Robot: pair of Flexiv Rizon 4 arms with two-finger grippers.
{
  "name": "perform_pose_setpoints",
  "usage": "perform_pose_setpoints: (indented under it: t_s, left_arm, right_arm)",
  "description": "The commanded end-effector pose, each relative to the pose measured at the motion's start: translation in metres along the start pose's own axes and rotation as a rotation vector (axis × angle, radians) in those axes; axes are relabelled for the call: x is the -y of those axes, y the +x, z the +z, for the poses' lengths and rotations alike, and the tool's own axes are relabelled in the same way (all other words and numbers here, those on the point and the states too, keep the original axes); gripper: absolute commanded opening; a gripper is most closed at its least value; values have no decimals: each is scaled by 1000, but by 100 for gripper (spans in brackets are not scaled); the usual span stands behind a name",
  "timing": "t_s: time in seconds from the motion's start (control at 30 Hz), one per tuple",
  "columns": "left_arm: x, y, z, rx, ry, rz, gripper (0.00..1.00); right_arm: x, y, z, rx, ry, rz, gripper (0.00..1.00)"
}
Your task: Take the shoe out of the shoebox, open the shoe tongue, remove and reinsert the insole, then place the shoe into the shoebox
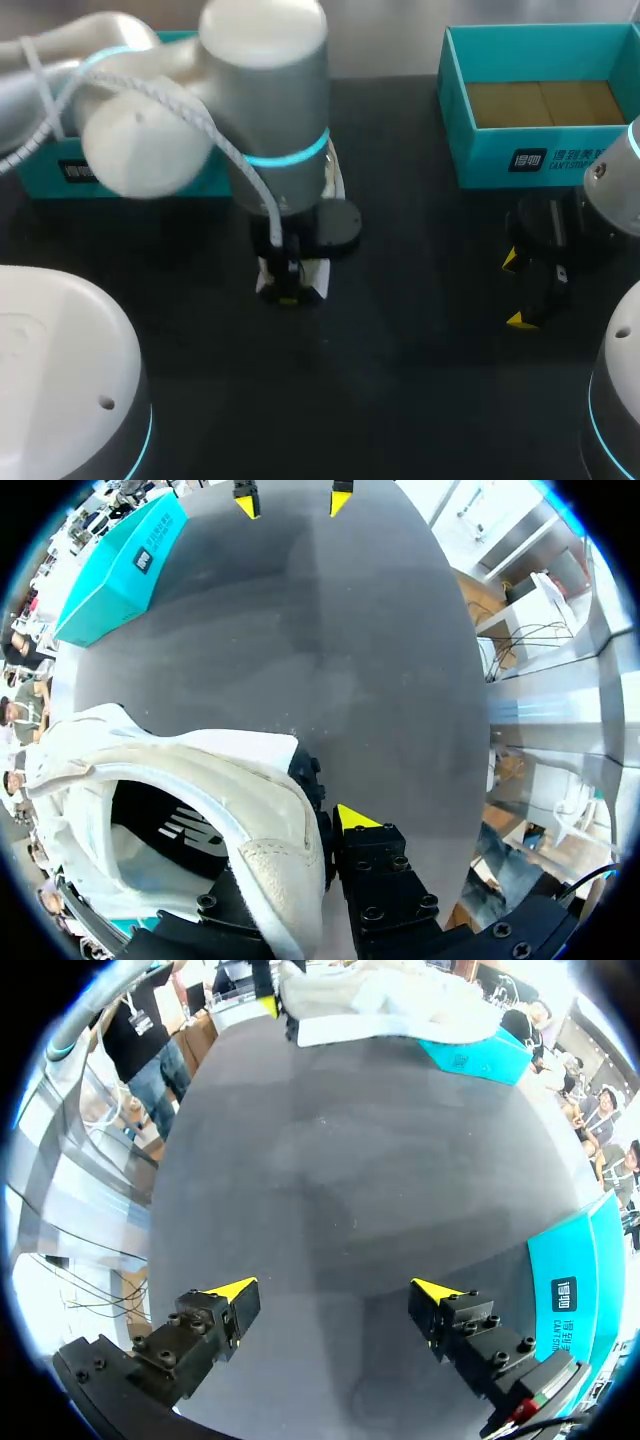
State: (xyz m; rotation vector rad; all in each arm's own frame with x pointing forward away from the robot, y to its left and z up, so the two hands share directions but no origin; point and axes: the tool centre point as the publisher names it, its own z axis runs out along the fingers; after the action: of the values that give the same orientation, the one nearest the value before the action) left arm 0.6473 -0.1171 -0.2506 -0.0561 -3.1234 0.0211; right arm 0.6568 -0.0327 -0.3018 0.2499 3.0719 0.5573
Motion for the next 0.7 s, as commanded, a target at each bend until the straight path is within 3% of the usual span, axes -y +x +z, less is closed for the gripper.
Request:
perform_pose_setpoints:
  t_s: [0.03, 0.13, 0.7]
  left_arm:
    - [-19, -21, -38, -33, 27, 38, 0]
    - [-27, -44, -54, -69, -12, 27, 0]
    - [-27, -44, -54, -69, -12, 27, 0]
  right_arm:
    - [0, 1, 1, 3, 3, 1, 100]
    - [0, 1, 1, 3, 3, 1, 100]
    - [0, 1, 1, 3, 3, 1, 100]
